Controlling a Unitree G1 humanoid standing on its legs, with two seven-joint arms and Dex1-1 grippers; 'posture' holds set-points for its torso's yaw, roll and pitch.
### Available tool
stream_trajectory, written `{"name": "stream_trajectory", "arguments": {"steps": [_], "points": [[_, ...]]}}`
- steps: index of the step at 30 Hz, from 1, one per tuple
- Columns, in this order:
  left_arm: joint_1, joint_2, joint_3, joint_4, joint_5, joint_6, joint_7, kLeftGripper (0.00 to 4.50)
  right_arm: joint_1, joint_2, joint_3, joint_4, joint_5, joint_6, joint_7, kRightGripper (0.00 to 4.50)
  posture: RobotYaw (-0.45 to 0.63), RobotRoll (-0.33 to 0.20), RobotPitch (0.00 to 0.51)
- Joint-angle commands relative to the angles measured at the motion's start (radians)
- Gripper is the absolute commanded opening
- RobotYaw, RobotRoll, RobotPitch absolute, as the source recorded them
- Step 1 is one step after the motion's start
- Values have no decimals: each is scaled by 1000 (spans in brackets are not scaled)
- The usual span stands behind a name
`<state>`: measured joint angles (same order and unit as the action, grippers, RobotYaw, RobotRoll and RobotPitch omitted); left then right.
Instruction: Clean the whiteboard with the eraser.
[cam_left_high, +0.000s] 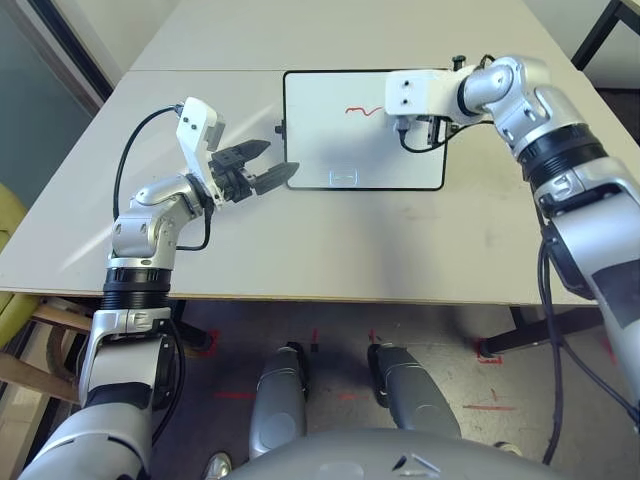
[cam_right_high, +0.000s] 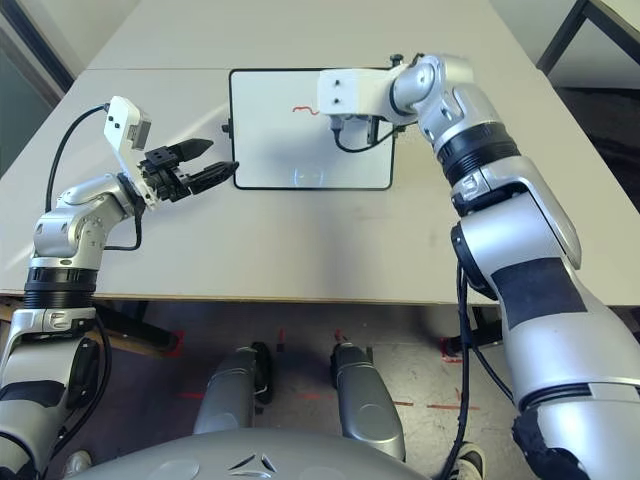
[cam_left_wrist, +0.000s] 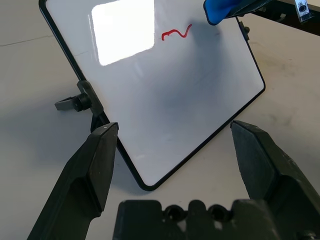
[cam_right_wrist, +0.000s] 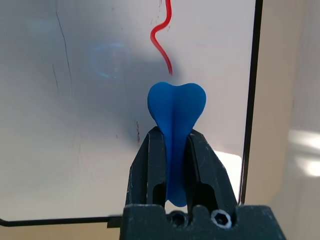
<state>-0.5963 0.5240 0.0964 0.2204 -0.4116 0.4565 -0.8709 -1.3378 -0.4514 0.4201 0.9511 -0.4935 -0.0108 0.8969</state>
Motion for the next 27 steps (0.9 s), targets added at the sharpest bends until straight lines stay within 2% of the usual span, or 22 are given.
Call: {"name": "stream_trajectory", "arguments": {"steps": [1, 13, 27], "points": [[-2, 2, -7, 15, 8, -4, -6, 4500, -23, 9, -1, 23, 3, -5, 1, 302, -160, 0, 152], [7, 9, 0, -1, 5, 1, -2, 4500, -66, 49, 38, 184, -52, -76, -92, 302, -140, 0, 153], [15, 17, 5, -9, 4, 4, -1, 4500, -83, 91, 45, 274, -60, -94, -138, 302, -133, 0, 153]]}}
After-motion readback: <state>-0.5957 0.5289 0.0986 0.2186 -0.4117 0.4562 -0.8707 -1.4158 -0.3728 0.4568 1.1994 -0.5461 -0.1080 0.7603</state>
